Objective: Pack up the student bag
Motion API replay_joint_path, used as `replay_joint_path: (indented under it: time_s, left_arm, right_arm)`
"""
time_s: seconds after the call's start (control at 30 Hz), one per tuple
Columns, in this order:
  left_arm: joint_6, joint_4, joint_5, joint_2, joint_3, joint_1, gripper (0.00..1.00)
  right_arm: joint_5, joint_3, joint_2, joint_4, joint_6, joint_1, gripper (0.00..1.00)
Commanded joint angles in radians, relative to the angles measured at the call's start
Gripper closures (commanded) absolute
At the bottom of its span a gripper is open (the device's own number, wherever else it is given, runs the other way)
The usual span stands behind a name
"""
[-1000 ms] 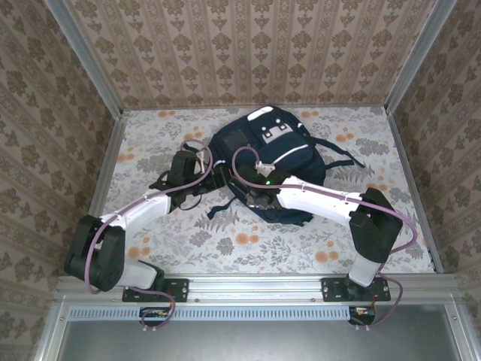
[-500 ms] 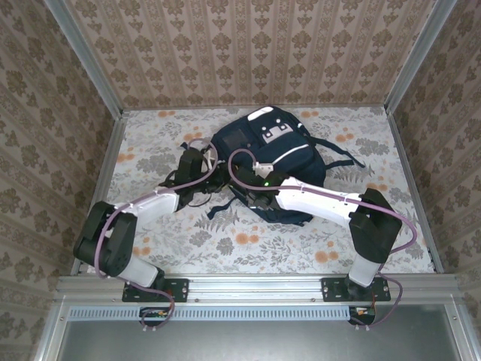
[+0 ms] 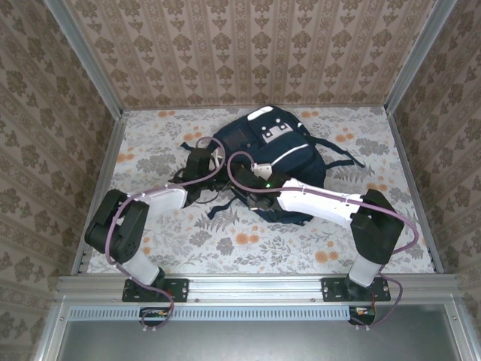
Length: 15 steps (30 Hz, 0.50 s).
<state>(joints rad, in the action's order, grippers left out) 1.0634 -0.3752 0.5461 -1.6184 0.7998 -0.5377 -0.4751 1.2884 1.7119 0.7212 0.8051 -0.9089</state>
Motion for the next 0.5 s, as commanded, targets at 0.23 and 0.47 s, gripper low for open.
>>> replay_joint_path:
  time_s: [0.23, 0.47]
  left_arm:
    - [0.017, -0.009, -0.014, -0.072, 0.064, -0.014, 0.72]
    - [-0.050, 0.084, -0.084, -0.061, 0.082, 0.000, 1.00]
  right_arm:
    - [-0.033, -0.011, -0.053, -0.026, -0.027, 0.008, 1.00]
    - [-0.106, -0.026, -0.083, 0.046, -0.035, 0.025, 1.00]
